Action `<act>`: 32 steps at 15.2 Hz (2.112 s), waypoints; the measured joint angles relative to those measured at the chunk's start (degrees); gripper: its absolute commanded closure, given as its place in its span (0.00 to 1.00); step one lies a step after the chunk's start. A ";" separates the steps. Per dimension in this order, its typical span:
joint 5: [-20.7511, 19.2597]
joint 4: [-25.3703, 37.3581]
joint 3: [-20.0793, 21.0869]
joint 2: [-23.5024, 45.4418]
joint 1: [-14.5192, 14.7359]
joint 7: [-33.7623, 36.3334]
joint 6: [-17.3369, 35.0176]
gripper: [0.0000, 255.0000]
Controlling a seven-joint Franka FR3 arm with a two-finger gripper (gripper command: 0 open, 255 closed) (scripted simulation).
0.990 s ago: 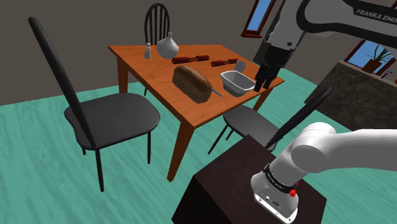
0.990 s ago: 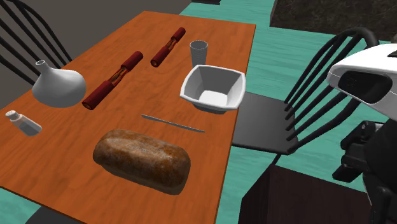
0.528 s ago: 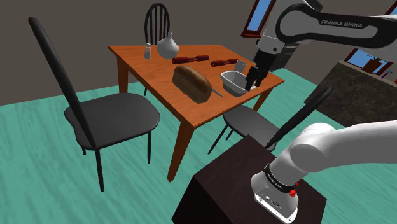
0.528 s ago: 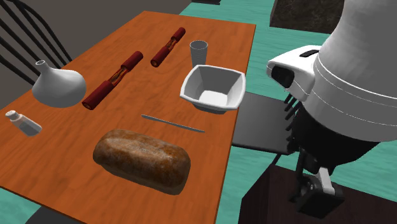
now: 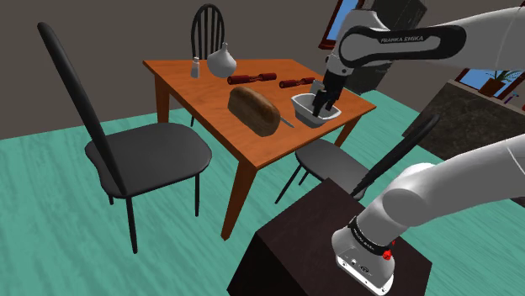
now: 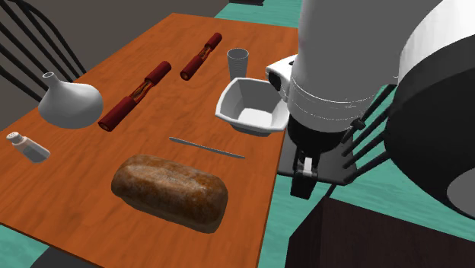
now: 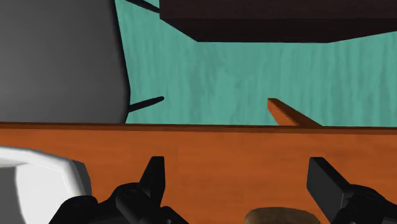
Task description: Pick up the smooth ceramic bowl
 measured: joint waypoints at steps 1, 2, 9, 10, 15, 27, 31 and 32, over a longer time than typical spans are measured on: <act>-0.60 0.70 -0.50 1.83 -0.30 -0.48 1.61 0.00; -1.09 1.89 -0.85 3.59 -0.50 -0.87 2.66 0.00; -3.80 9.68 -3.48 16.61 -2.12 -3.50 11.44 0.00; -3.99 11.07 -3.81 18.66 -2.32 -3.86 12.63 0.00; -4.46 19.17 -5.02 28.08 -3.37 -5.56 16.60 0.00; -4.45 24.51 -6.03 38.77 -5.08 -6.67 24.29 0.00; -4.46 24.46 -5.99 39.11 -5.04 -6.47 24.69 1.00; -4.47 24.46 -5.99 39.11 -5.03 -6.46 24.70 1.00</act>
